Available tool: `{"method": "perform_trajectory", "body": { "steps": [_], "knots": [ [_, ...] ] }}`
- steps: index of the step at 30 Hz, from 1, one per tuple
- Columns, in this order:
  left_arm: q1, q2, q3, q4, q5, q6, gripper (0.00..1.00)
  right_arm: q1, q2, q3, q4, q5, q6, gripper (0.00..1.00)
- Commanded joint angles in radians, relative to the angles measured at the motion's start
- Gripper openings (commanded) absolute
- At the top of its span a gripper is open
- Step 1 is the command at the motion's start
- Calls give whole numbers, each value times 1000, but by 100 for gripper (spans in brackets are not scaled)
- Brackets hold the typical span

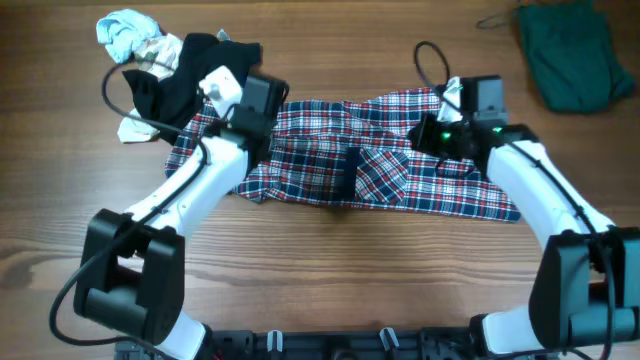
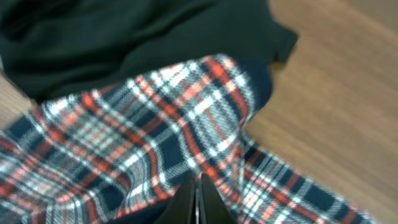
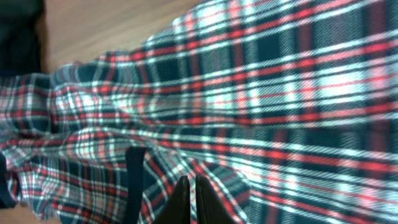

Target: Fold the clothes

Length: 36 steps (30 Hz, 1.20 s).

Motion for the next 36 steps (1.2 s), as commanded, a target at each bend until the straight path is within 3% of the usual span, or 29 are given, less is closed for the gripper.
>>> {"method": "perform_trajectory", "body": {
  "steps": [1, 3, 6, 9, 15, 20, 26, 34, 36],
  "knots": [
    [23, -2, 180, -162, 37, 51, 4, -51, -55, 136, -88, 16, -56, 6],
    [64, -2, 295, -263, 200, 80, 4, -82, -55, 277, -258, 97, -113, 17],
    [114, -2, 358, -299, 352, 127, 4, -113, -54, 448, -412, 138, -178, 63],
    [122, 3, 371, -299, 382, 164, 9, -153, -54, 544, -452, 148, -211, 83],
    [140, 162, 464, -283, 389, 257, 13, -246, 11, 595, -430, 147, -263, 93],
    [141, 274, 470, -86, 389, 287, 12, -247, 130, 595, -365, 159, -308, 99],
    [47, 378, 470, 17, 397, 429, 14, -247, 216, 595, -344, 158, -306, 100],
    [38, 527, 470, 38, 409, 440, 15, -246, 313, 595, -294, 158, -305, 99],
    [38, 543, 470, 29, 447, 439, 20, -247, 320, 595, -289, 158, -306, 100]
  ]
}}
